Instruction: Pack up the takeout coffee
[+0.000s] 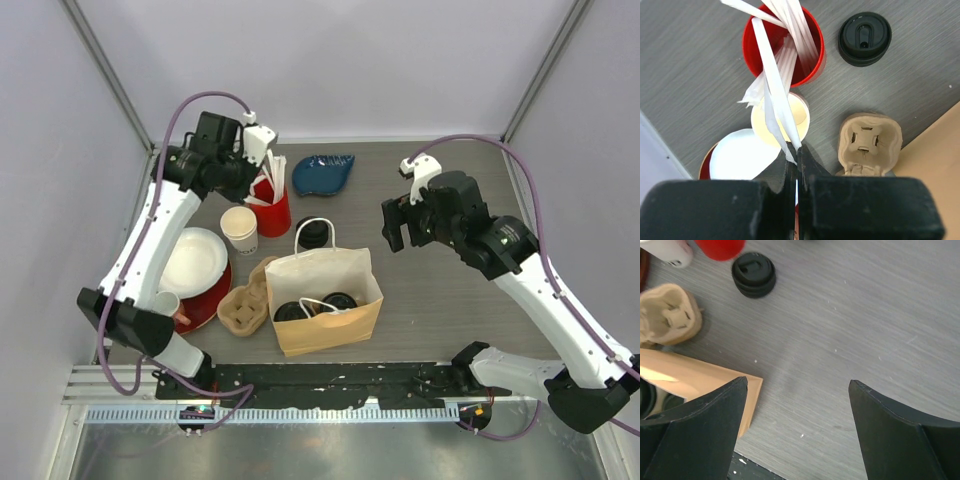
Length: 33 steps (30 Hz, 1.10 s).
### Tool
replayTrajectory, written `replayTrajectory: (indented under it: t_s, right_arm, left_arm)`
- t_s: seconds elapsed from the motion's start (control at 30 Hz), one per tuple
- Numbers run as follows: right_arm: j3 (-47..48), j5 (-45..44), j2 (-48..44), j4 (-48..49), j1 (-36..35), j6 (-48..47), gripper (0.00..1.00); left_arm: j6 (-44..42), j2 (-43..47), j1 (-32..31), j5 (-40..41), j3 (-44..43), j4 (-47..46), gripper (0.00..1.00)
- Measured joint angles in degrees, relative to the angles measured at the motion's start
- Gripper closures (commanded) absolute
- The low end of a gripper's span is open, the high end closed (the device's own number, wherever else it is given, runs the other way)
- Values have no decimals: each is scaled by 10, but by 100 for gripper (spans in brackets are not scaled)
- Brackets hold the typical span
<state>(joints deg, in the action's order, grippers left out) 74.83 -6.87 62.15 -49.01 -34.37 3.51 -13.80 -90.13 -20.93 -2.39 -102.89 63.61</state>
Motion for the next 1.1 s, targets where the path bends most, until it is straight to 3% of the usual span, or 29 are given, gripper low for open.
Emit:
replayTrajectory:
  t_s: [0.2,0.63,0.87,1.1]
  right_arm:
    - [68,29,1,-2,0,-19,13]
    - [81,85,2,2,0,-35,17]
    - [99,199,17,141,-13,-94,18]
    - [192,249,143,270,-100,-226,11]
  left_arm:
    - [-13,54,-1,-9,-28,18,100]
    - [-27,39,-1,-34,-29,18,100]
    - [-28,98,-1,-58,-30,17,100]
    - [-33,149,-1,-98,-47,23,100]
